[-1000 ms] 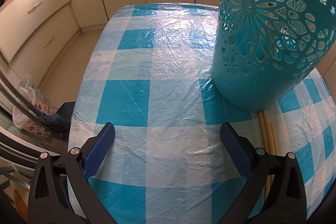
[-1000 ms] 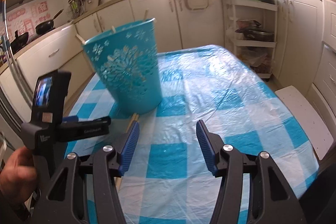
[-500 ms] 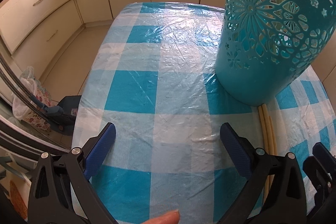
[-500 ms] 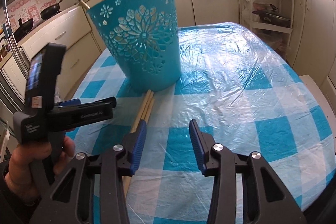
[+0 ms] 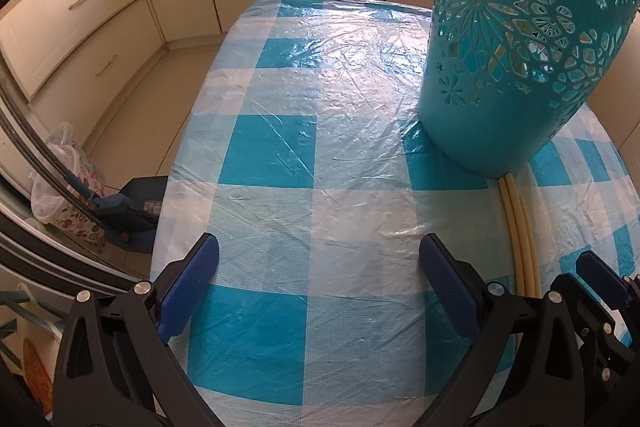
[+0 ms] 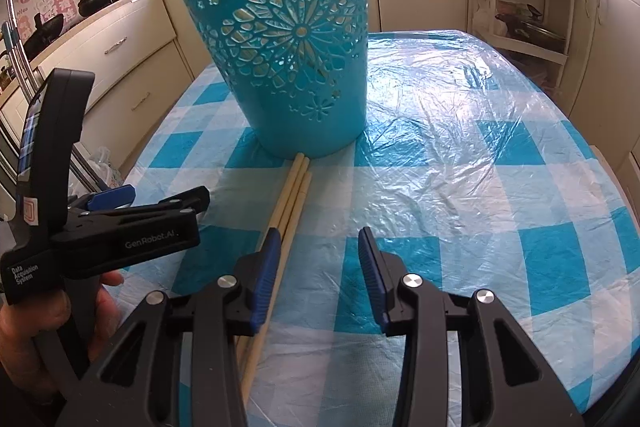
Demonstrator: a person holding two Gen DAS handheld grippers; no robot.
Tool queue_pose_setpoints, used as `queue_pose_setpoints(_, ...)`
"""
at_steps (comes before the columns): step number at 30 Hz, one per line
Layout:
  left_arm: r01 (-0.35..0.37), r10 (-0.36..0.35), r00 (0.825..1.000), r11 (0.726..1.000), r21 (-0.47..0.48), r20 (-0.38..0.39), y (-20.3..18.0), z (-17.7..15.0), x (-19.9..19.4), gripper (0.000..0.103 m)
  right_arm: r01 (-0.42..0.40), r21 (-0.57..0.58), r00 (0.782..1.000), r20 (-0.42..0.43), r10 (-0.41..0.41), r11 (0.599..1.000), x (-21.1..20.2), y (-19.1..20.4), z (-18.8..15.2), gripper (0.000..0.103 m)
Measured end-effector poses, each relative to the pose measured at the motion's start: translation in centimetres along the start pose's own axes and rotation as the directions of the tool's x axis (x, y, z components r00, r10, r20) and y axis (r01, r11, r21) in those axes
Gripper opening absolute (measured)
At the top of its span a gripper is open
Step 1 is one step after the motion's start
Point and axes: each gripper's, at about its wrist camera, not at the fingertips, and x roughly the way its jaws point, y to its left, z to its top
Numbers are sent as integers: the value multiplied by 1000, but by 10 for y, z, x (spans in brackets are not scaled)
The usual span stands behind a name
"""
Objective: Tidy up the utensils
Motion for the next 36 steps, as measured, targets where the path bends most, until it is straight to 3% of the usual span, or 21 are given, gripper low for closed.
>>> queue_pose_setpoints(31, 4, -4, 1000, 1000, 10, 6, -2, -2, 0, 96, 72, -35, 997, -32, -74, 997, 15, 6, 7, 33)
queue_pose_setpoints(36, 4, -4, 1000, 1000, 10, 7, -2, -2, 0, 96, 1, 28, 1000, -16, 0, 1000, 9, 0, 10, 33)
